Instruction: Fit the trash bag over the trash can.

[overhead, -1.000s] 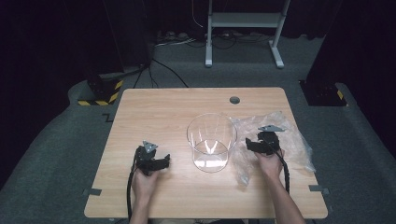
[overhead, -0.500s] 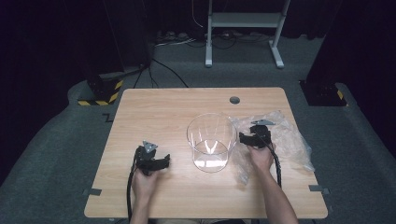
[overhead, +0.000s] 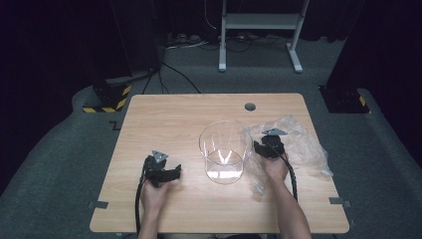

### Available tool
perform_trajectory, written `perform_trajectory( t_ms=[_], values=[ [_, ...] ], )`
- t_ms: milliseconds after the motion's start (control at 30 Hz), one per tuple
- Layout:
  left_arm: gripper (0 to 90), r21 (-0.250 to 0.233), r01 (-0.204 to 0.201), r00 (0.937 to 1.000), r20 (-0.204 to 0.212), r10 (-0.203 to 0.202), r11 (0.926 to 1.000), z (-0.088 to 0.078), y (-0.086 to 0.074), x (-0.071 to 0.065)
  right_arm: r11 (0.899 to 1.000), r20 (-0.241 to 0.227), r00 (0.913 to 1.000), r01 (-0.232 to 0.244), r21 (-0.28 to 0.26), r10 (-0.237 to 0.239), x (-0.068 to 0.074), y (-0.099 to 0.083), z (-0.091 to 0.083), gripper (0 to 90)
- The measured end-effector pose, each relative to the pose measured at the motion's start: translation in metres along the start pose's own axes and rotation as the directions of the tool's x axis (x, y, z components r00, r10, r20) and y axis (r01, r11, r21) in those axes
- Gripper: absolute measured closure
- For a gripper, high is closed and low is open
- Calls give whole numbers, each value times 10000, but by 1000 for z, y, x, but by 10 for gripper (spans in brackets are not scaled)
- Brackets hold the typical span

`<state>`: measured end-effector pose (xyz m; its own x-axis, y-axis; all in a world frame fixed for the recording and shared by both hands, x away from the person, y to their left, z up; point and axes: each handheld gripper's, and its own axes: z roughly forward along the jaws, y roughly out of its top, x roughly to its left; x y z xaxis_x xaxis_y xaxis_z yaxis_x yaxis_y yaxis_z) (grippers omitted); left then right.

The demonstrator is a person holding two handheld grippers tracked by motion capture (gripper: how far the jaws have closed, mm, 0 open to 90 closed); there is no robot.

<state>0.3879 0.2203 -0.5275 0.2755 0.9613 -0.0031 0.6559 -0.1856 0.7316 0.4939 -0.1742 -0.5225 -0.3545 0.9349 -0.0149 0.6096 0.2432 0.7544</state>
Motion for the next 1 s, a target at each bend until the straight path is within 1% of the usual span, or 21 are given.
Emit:
perform_trajectory(
  t_ms=[33, 133, 167, 200, 233, 267, 300, 333, 400, 433, 533, 667, 733, 800, 867, 1000],
  values=[
    [165, -4, -8, 10000, -16, 8, 10000, 0, 0, 0, 10000, -1, 10000, 13, -66, -13, 0, -1, -1, 638],
    [165, -6, 35, 10000, -16, -35, 10000, 1, 1, 0, 9999, 38, 10000, 32, -124, -32, -1, -3, -3, 721],
    [165, -6, 35, 10000, -16, -35, 10000, 1, 1, 0, 9999, 49, 9999, 101, -139, -101, -1, -4, -4, 742],
    [165, -6, 37, 10000, -19, -37, 10000, 1, 1, 0, 9999, 49, 9999, 101, -139, -101, -1, -4, -4, 742],
    [165, -4, 34, 10000, -16, -34, 10000, 1, 1, 0, 9998, 61, 9999, 147, -143, -146, -2, -5, -5, 780],
    [165, -4, 37, 10000, -17, -38, 10000, 1, 1, 0, 9998, 61, 9999, 147, -143, -146, -2, -5, -5, 780],
    [165, -4, 37, 10000, -17, -37, 10000, 1, 1, 0, 9996, 107, 9996, 262, -139, -260, -2, -5, -5, 808],
    [165, -3, 36, 10000, -17, -36, 10000, 1, 1, 0, 9996, 107, 9996, 262, -139, -260, -2, -5, -5, 808],
    [165, -3, 37, 10000, -18, -37, 10000, 1, 1, 0, 9986, 189, 9985, 519, -89, -517, 0, -5, -5, 846],
    [165, -3, 35, 10000, -17, -35, 10000, 1, 1, 0, 9986, 189, 9985, 519, -89, -517, 0, -5, -5, 846],
    [165, -4, 37, 10000, -16, -37, 10000, 1, 1, 0, 9965, 246, 9962, 838, -6, -837, 2, -4, -5, 871],
    [165, -5, 35, 10000, -17, -35, 10000, 1, 1, 0, 9957, 164, 9956, 925, 69, -926, 2, -5, -7, 887],
    [165, -5, 37, 10000, -17, -37, 10000, 1, 1, 0, 9965, -43, 9965, 832, 102, -832, 0, -5, -9, 896],
    [165, -6, 36, 10000, -17, -36, 10000, 1, 1, 0, 9965, -99, 9965, 830, 113, -829, -1, -6, -10, 897],
    [165, -4, 36, 10000, -19, -36, 10000, 1, 1, 0, 9969, -265, 9965, 789, 38, -788, -3, -8, -14, 898],
    [165, -3, 36, 10000, -16, -36, 10000, 1, 1, 0, 9973, -430, 9964, 728, -89, -732, -6, -8, -19, 898]
  ],
)
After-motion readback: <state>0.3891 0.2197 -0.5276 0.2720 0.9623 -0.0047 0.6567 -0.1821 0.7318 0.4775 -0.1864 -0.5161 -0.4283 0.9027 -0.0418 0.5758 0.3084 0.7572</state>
